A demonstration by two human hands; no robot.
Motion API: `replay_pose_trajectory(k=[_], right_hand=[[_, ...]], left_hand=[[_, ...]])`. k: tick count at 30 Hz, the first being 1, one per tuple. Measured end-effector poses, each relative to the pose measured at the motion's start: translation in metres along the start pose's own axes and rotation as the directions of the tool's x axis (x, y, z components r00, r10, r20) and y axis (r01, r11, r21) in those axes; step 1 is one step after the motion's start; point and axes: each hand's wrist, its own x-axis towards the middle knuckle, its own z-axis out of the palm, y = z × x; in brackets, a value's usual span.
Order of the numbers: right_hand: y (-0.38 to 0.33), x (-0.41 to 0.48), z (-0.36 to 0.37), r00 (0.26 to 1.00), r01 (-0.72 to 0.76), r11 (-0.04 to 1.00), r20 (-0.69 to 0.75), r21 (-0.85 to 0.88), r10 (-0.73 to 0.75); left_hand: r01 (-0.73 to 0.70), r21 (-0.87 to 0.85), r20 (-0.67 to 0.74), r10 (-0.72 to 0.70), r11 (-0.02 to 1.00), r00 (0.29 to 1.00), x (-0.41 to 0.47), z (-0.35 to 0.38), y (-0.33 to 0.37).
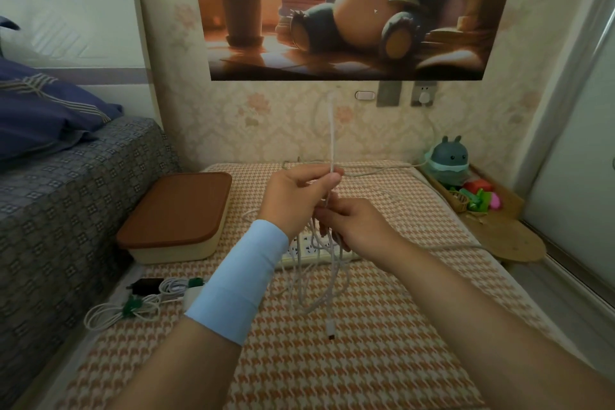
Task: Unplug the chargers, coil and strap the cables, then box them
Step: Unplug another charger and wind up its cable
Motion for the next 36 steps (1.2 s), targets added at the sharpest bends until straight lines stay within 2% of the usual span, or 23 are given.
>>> replay_pose_trajectory(k=[2, 4, 7, 10, 12, 15, 16, 19, 22, 24, 26, 29, 33, 34, 36], right_hand=[[0.005, 0.003, 0.000, 0.997, 0.025, 0.992, -0.063, -0.124, -0.033], [0.009, 0.006, -0.005, 0.982, 0.029, 0.981, -0.178, -0.190, -0.063], [0.007, 0.007, -0.017, 0.933, 0.091, 0.992, -0.342, -0.090, -0.116], [0.005, 0.006, -0.025, 0.872, 0.123, 0.992, -0.478, 0.010, -0.103], [0.005, 0.007, -0.030, 0.812, 0.132, 0.991, -0.577, 0.035, -0.088], [0.005, 0.004, -0.033, 0.741, 0.155, 0.988, -0.660, -0.010, -0.123], [0.005, 0.004, -0.033, 0.739, 0.163, 0.986, -0.661, -0.011, -0.130], [0.005, 0.002, -0.030, 0.755, 0.146, 0.989, -0.646, -0.003, -0.114], [0.009, 0.002, -0.030, 0.710, 0.120, 0.993, -0.698, -0.003, -0.088], [0.010, 0.004, -0.030, 0.682, 0.092, 0.994, -0.731, 0.062, -0.018], [0.011, 0.007, -0.030, 0.666, 0.052, 0.990, -0.744, 0.129, 0.062], [0.010, 0.007, -0.031, 0.630, 0.045, 0.991, -0.774, 0.127, 0.071], [0.003, 0.008, -0.042, 0.512, 0.062, 0.975, -0.845, 0.213, 0.152], [0.002, 0.008, -0.044, 0.521, 0.057, 0.975, -0.840, 0.213, 0.153], [0.002, 0.005, -0.044, 0.590, 0.058, 0.977, -0.796, 0.204, 0.131]], left_hand=[[0.008, 0.033, -0.011, -0.008, 0.999, 1.000, 0.007, -0.010, -0.011], [0.016, 0.216, 0.049, -0.027, 0.976, 0.998, 0.010, -0.023, -0.025], [0.023, 0.500, 0.238, -0.163, 0.866, 0.957, 0.009, -0.040, -0.039], [-0.086, 0.691, 0.317, -0.195, 0.718, 0.928, 0.007, -0.044, -0.038], [-0.106, 0.740, 0.291, -0.174, 0.664, 0.941, 0.007, -0.040, -0.032], [-0.013, 0.756, 0.182, -0.190, 0.654, 0.965, 0.006, -0.026, -0.023], [-0.035, 0.786, 0.176, -0.170, 0.618, 0.970, 0.004, -0.022, -0.021], [-0.136, 0.903, 0.206, -0.133, 0.408, 0.969, 0.002, -0.016, -0.025], [-0.129, 0.943, 0.218, -0.278, 0.306, 0.935, 0.006, -0.024, -0.033], [-0.167, 0.956, 0.239, -0.307, 0.241, 0.921, 0.008, -0.029, -0.038], [-0.136, 0.966, 0.209, -0.357, 0.219, 0.910, 0.008, -0.031, -0.042], [-0.079, 0.976, 0.154, -0.395, 0.201, 0.905, 0.011, -0.036, -0.044], [-0.026, 0.953, 0.136, -0.351, 0.303, 0.927, 0.011, -0.038, -0.033], [-0.023, 0.949, 0.142, -0.362, 0.314, 0.921, 0.009, -0.038, -0.030], [-0.012, 0.948, 0.150, -0.415, 0.317, 0.897, 0.004, -0.039, -0.025]])
